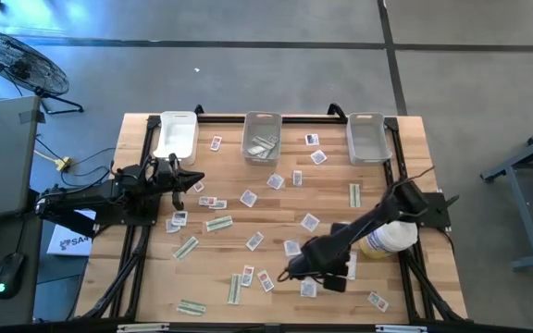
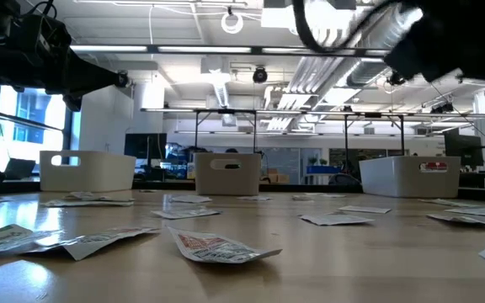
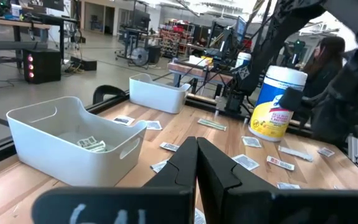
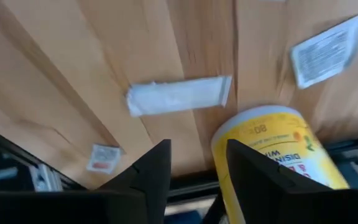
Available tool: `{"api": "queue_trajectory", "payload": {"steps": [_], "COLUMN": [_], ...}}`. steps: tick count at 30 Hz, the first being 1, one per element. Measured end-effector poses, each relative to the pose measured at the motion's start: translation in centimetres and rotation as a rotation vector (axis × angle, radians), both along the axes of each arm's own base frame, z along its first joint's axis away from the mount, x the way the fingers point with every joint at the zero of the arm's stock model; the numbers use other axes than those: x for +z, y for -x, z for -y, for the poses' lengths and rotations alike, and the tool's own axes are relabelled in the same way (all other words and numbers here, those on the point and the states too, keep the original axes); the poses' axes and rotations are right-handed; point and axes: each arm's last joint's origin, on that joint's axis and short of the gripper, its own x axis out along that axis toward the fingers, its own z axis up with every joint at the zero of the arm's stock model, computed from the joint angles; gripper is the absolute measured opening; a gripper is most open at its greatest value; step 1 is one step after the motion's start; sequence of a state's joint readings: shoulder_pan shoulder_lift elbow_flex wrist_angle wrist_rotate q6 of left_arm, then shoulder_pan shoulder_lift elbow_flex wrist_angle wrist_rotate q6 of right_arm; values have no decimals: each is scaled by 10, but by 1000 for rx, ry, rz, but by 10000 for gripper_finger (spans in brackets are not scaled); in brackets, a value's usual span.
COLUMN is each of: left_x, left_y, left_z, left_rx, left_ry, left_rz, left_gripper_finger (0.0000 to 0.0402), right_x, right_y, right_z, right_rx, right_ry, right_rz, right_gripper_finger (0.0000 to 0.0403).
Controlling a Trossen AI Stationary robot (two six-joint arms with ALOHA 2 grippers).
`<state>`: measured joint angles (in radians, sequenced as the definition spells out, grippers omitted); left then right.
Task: Pick & Place First Aid Supplies
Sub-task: Put the green pad into the left gray bin
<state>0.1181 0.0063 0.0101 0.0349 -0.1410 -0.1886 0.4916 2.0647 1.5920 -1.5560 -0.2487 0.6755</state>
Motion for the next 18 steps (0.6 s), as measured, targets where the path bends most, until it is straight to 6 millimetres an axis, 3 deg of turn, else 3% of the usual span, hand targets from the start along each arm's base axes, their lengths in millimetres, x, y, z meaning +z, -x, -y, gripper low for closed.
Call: {"api": "queue_trajectory", "payload": {"steps": [9, 18], "left_x": [0, 0], "left_y": [0, 0], "left_z": [0, 0], "left_rx": [0, 0], "left_ry": [0, 0], "left_rz": [0, 0], "left_gripper_finger": [1, 1], "right_x": [-49, -67], "right_y": [17, 21], "right_z": [35, 43], "right_rx": [-10, 11], "right_ry": [-59, -94], "right_rz": [-95, -66], "right_gripper_finger": [131, 118]}}
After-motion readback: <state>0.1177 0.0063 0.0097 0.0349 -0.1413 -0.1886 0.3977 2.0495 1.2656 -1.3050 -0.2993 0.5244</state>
